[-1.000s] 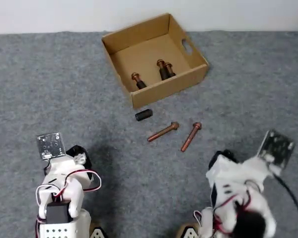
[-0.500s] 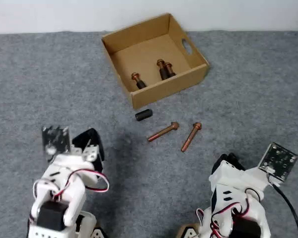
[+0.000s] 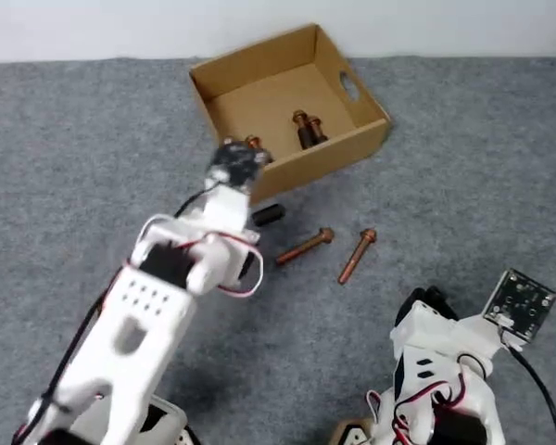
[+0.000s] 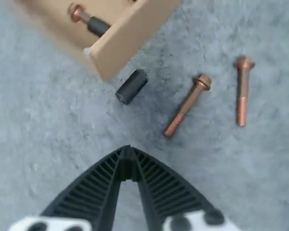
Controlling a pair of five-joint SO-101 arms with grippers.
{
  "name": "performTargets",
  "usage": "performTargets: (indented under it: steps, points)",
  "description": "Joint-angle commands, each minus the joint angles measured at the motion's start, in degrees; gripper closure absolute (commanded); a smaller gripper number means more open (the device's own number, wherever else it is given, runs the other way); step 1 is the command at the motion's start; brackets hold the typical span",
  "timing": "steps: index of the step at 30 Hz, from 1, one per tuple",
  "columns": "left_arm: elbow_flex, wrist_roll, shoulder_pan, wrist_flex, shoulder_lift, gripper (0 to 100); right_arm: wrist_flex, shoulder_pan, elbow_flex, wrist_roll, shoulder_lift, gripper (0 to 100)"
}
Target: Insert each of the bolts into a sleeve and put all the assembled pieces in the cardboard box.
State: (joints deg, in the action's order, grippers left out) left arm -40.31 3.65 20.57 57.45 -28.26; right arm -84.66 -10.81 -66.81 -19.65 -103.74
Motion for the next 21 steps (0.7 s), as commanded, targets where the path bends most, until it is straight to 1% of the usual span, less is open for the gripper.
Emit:
performTargets:
  steps: [1,3,6,8,12,18,21]
  points:
    - [7.34,-4.04,0.53,-1.41,6.42,99,1.45,-0.48,0.26,-0.62,-0.4,99.1]
    - [9.98,-4.04,0.62,-1.32,9.49,96,1.45,-0.48,0.26,-0.62,-0.4,99.1]
    - [13.32,-4.04,0.62,-1.23,13.63,87,1.36,-0.48,0.26,-0.62,-0.4,99.1]
    - [16.22,-4.13,1.41,0.44,16.97,83,1.36,-0.48,0.26,-0.62,-0.4,99.1]
    - [24.48,-5.63,3.6,4.57,25.14,83,1.36,-0.48,0.26,-0.62,-0.4,99.1]
    - [36.62,-9.32,7.12,7.74,38.68,83,1.27,-0.57,0.26,-0.62,-0.4,99.1]
    - [42.77,-10.64,7.82,9.85,45.54,83,1.27,-0.66,0.26,-0.62,-0.4,99.1]
